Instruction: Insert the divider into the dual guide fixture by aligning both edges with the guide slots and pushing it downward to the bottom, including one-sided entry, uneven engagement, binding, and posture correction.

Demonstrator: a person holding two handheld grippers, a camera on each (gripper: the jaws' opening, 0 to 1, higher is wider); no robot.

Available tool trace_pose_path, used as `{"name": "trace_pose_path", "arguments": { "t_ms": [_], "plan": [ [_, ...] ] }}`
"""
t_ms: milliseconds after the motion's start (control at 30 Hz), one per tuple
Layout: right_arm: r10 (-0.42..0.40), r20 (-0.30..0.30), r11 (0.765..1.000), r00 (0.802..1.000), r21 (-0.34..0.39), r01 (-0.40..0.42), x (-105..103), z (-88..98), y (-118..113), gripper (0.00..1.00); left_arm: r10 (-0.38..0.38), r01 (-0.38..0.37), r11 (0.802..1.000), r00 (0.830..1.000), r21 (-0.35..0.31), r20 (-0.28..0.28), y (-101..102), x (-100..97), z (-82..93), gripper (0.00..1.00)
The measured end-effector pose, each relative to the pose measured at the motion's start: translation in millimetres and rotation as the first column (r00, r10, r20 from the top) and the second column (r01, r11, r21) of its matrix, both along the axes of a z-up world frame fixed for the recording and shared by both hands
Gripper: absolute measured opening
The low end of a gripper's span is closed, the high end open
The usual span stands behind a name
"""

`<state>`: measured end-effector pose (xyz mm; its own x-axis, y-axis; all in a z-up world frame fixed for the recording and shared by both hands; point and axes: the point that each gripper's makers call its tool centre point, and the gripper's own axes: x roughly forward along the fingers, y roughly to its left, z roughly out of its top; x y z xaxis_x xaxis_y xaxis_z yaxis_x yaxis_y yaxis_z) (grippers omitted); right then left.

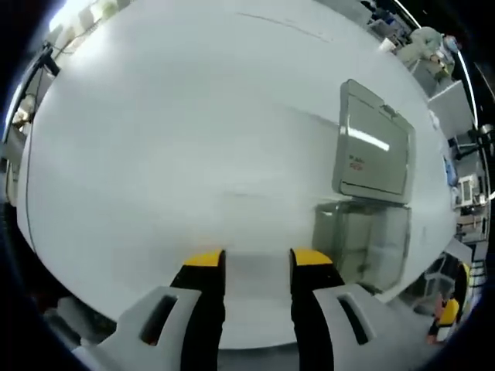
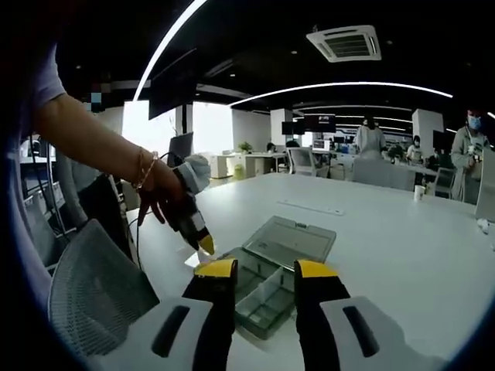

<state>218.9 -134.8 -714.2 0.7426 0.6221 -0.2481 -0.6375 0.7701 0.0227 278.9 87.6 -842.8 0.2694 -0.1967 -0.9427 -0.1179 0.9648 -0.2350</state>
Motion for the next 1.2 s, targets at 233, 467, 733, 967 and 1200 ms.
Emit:
{"name": "trace_pose_path", "arguments": {
  "t_ms": [233, 467, 733, 967, 1200],
  "plan": [
    [0.011, -0.007, 1.0, 1.0, 0.006, -0.011, -1, -0.5, 3, 0.46, 0.014, -0.008, 0.996, 0.998, -0.087, 0.067, -1, 6.3, 16.4, 0.3],
    [0.018, -0.015, 1.0, 1.0, 0.014, -0.017, -1, -1.1, 6, 0.54, 0.042, -0.024, 0.986, 0.993, -0.163, 0.11, 1, 3.0, 30.0, 0.3],
    [0.016, -0.029, 1.0, 0.999, -0.011, -0.017, -1, -5.8, 5, 0.51, 0.077, -0.036, 0.966, 0.986, -0.256, 0.15, -5, -3.9, 40.8, 0.3],
    [0.025, -0.033, 0.999, 0.999, -0.023, -0.025, -2, -7.6, 6, 0.48, 0.082, -0.026, 0.953, 0.981, -0.302, 0.174, -10, -5.5, 49.6, 0.3],
    [0.027, -0.038, 0.999, 0.999, -0.03, -0.028, -3, -8.7, 7, 0.47, 0.069, 0.023, 0.928, 0.97, -0.372, 0.232, -25, 0.3, 64.9, 0.3]
  ]
}}
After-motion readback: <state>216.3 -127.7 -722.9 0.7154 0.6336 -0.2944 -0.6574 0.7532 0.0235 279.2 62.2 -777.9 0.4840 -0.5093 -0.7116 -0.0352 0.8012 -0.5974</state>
